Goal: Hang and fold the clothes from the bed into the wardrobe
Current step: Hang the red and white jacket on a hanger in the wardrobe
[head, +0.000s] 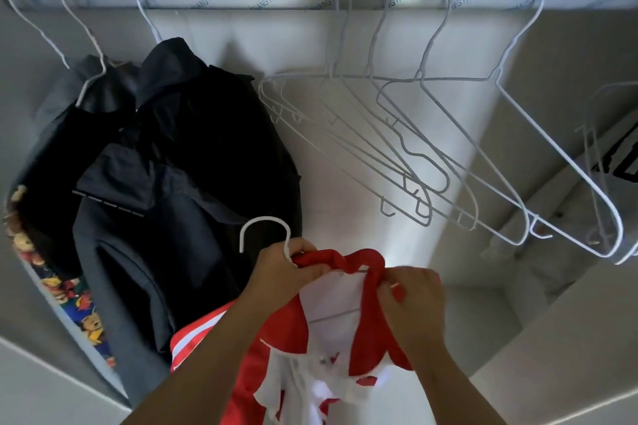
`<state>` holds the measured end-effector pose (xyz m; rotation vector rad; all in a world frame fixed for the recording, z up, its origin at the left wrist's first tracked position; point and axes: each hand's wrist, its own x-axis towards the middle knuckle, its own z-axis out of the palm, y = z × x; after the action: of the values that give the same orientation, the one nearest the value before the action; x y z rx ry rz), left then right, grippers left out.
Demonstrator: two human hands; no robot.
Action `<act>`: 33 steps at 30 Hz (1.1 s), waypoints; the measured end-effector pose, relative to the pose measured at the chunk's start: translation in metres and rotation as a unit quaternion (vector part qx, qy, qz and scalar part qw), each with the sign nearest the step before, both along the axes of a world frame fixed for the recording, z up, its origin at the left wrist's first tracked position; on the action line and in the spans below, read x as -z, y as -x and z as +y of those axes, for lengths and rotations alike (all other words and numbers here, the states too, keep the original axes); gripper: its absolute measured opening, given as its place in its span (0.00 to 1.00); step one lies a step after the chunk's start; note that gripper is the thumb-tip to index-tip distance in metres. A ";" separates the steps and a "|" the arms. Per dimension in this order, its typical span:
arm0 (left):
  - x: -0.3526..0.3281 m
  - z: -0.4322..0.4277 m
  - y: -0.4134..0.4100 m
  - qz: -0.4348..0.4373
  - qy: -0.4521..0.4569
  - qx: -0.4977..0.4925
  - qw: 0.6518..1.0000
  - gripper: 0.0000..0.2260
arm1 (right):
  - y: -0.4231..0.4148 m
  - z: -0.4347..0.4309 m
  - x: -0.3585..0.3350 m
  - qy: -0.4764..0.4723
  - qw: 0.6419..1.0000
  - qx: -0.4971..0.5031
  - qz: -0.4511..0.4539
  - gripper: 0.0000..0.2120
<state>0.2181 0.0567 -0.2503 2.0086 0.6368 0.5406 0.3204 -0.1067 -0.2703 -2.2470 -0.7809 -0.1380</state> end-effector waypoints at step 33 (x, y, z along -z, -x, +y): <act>0.019 -0.014 -0.002 0.095 -0.295 0.015 0.951 0.18 | -0.023 0.000 -0.017 0.131 0.986 0.060 0.085 0.15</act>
<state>0.2197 0.0431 -0.2690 2.6546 0.6024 0.5685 0.3431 -0.1066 -0.2535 -2.5162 -0.5997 0.1055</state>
